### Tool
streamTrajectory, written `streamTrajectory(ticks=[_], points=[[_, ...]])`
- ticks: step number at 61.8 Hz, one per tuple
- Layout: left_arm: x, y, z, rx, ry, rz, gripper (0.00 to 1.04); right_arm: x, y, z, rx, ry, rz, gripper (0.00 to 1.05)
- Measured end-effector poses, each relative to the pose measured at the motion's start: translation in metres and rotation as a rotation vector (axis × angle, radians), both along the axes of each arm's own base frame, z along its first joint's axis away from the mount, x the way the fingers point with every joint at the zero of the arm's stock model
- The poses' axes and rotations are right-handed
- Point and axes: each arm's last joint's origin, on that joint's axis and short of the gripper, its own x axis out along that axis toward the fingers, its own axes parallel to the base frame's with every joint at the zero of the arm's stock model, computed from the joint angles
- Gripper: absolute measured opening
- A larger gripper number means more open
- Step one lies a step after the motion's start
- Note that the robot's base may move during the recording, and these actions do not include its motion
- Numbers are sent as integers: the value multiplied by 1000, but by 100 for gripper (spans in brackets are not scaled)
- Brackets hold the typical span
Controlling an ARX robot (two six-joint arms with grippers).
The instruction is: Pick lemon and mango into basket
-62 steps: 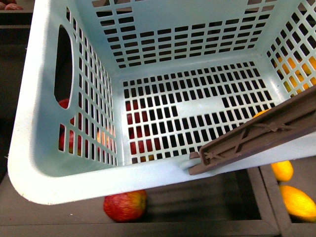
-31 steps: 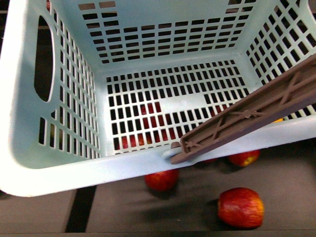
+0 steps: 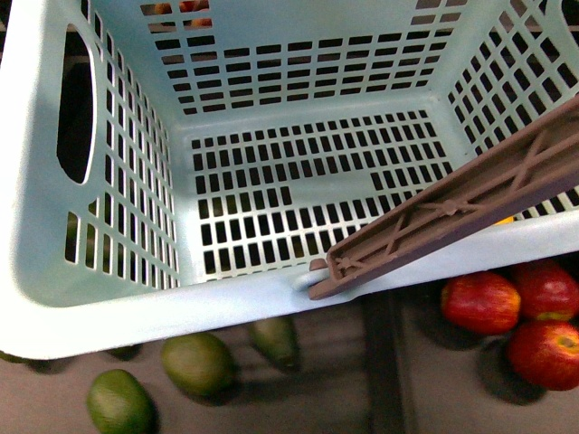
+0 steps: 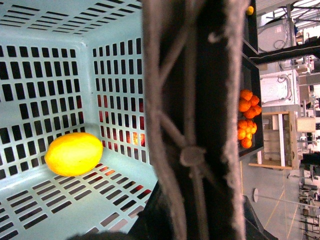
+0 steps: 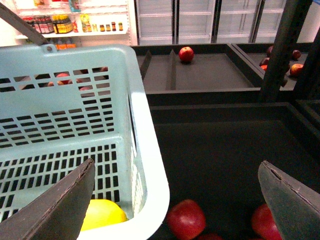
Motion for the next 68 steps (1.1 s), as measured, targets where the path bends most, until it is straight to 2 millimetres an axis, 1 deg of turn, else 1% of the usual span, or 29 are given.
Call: streamTrajectory(ticks=[68], points=[[0,0,0,0,1,1,4,0,0,-1,0,3,0,96]])
